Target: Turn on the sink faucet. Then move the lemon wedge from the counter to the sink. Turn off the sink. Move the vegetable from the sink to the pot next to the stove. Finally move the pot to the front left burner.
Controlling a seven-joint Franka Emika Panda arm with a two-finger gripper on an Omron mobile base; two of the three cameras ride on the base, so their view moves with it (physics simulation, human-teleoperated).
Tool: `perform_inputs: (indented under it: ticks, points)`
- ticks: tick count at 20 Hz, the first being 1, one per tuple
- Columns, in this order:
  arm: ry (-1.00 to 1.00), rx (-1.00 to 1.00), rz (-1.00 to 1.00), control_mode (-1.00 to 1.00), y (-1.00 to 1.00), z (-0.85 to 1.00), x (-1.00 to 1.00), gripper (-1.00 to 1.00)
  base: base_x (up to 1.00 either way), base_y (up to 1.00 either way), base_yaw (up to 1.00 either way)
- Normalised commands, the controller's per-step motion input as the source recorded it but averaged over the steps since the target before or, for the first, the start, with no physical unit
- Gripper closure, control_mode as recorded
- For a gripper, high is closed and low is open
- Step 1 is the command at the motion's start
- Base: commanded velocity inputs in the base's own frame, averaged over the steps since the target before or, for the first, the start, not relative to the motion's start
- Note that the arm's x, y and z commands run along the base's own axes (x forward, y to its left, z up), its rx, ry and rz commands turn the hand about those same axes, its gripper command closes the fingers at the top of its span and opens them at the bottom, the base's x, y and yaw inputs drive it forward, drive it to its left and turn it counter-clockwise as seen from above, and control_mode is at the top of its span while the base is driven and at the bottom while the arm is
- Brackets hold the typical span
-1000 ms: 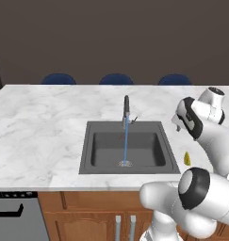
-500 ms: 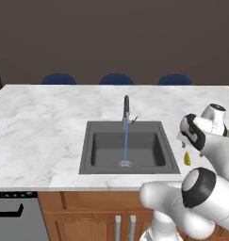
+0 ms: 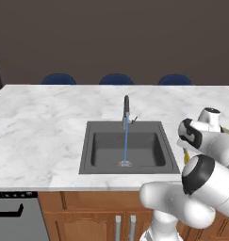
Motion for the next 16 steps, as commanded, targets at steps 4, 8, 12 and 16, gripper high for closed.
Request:
perform_inputs:
  ticks: [4, 8, 12, 16]
  points:
    - [0.04, 0.0, 0.06, -1.0, -0.02, -0.25, 0.0, -1.0, 0.0, 0.0, 0.0]
    - [0.0, 0.0, 0.11, -1.0, -0.01, -0.22, 0.06, -1.0, 0.0, 0.0, 0.0]
    - [0.0, 0.0, 0.13, -1.0, 0.0, -0.19, 0.1, -1.0, 0.0, 0.0, 0.0]
    - [0.0, 0.0, 0.13, -1.0, -0.03, -0.15, 0.09, -1.0, 0.0, 0.0, 0.0]
